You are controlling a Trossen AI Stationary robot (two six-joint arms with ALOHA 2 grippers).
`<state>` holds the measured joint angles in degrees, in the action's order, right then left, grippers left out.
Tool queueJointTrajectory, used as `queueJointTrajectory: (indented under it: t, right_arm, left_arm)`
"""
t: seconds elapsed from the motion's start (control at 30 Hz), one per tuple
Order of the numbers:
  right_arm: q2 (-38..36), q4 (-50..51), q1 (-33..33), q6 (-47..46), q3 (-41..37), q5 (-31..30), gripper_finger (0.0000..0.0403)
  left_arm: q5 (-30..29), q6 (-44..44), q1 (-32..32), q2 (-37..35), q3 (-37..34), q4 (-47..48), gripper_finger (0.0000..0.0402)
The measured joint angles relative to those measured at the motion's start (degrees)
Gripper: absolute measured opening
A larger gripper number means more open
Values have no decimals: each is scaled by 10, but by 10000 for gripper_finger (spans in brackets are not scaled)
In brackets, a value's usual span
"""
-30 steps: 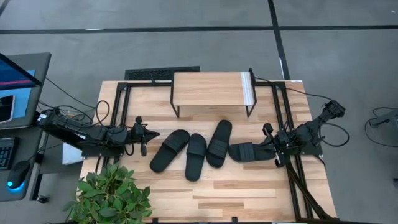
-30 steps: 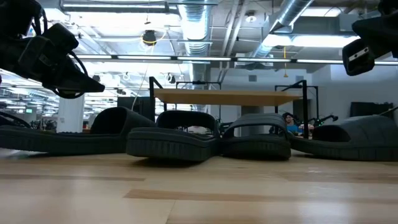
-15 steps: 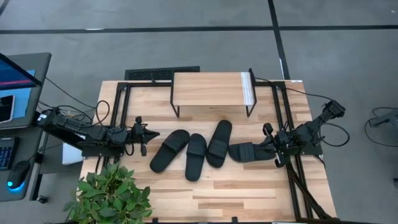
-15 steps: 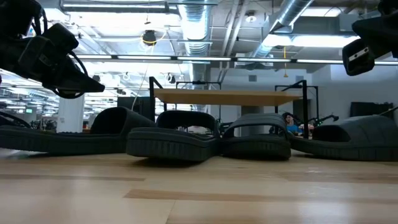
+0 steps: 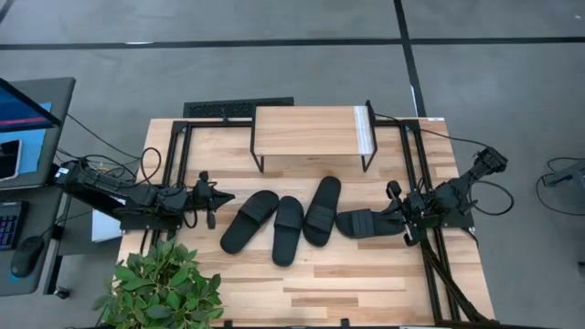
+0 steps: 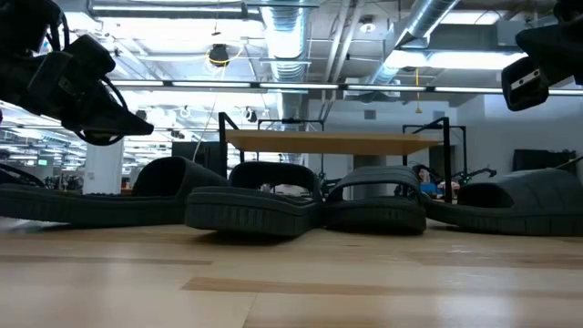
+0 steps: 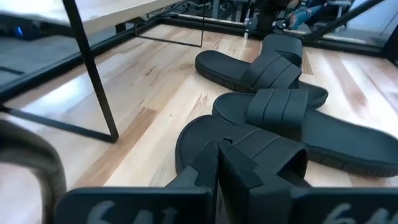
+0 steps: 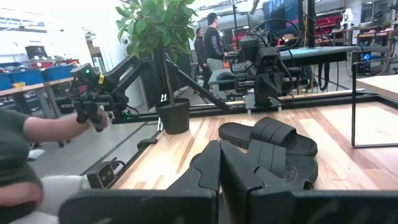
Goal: Pick and place slides into the shelf
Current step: Put the black slide on the shelf
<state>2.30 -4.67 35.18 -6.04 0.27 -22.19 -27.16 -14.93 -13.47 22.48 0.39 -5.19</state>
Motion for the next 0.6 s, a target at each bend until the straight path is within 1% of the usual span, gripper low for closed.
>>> queueJointTrajectory:
  t: [0.17,0.27,0.4,0.5,0.6]
  right_arm:
    - [0,0,0,0,0,0,0]
    - [0,0,0,0,0,0,0]
    - [0,0,0,0,0,0,0]
    - [0,0,0,0,0,0,0]
    - [0,0,0,0,0,0,0]
  left_arm:
    - [0,-44,0,0,0,-20,0]
    - [14,-60,0,0,3,-21,0]
    - [9,-91,0,0,6,-34,0]
    - [3,-80,0,0,8,-41,0]
    - [3,-18,0,0,8,-41,0]
